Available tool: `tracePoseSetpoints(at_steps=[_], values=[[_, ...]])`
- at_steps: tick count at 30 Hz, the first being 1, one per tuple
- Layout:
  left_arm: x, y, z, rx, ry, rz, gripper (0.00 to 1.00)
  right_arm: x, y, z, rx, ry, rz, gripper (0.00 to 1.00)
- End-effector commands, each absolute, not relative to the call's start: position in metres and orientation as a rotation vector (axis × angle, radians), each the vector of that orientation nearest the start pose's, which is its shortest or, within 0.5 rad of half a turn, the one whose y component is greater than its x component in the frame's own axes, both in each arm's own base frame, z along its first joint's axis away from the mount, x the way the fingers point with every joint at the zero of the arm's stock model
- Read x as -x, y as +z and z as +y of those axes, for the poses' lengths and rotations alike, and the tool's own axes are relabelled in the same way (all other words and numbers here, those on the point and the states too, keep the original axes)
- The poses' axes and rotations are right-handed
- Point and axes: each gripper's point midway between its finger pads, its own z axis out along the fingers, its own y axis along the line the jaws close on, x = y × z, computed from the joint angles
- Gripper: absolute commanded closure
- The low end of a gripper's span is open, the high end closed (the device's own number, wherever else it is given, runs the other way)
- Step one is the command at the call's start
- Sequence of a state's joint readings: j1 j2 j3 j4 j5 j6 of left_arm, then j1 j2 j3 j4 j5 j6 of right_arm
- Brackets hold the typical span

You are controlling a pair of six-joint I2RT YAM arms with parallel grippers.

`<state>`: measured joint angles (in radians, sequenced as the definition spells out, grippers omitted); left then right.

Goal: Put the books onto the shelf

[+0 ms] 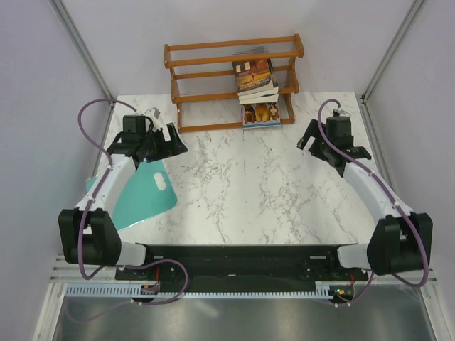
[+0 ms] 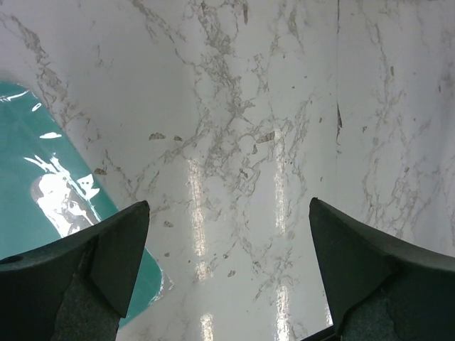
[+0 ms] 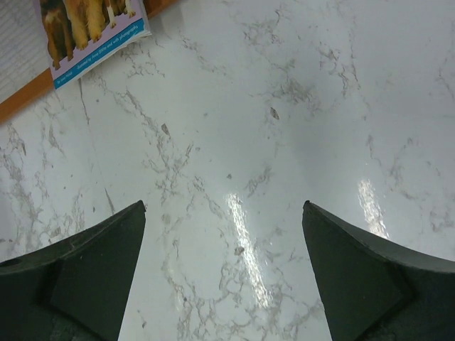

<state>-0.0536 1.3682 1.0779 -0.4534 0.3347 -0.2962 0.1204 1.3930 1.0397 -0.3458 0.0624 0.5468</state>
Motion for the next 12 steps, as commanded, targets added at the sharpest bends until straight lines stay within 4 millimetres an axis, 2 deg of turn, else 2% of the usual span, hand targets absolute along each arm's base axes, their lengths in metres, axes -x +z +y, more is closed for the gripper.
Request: tracePoseSetpoints(at_steps=[1, 3, 4, 7, 9, 12], values=[[-0.367, 0.169, -0.078, 0.094, -0.486, 2.353, 0.0, -0.35, 0.176, 0.049, -0.508, 0.261, 2.189, 0.02], [-0.367, 0.163, -0.078, 0.119, -0.485, 2.371, 0.0, -0.339, 0.173, 0.048, -0.509, 0.261, 2.191, 0.02], [-0.367, 0.159, -0.078, 0.125, -0.491, 2.381, 0.0, -0.333, 0.18, 0.046, -0.511, 0.264, 2.167, 0.02], [-0.367, 0.148, -0.084, 0.125, -0.536, 2.412, 0.02, -0.321, 0.175, 0.043, -0.518, 0.245, 2.172, 0.02], [-0.365, 0.146, -0.09, 0.107, -0.578, 2.414, 0.04, -0.314, 0.165, 0.041, -0.514, 0.232, 2.198, 0.02], [-0.365, 0.142, -0.089, 0.111, -0.575, 2.418, 0.02, -0.31, 0.153, 0.042, -0.51, 0.225, 2.232, 0.02]])
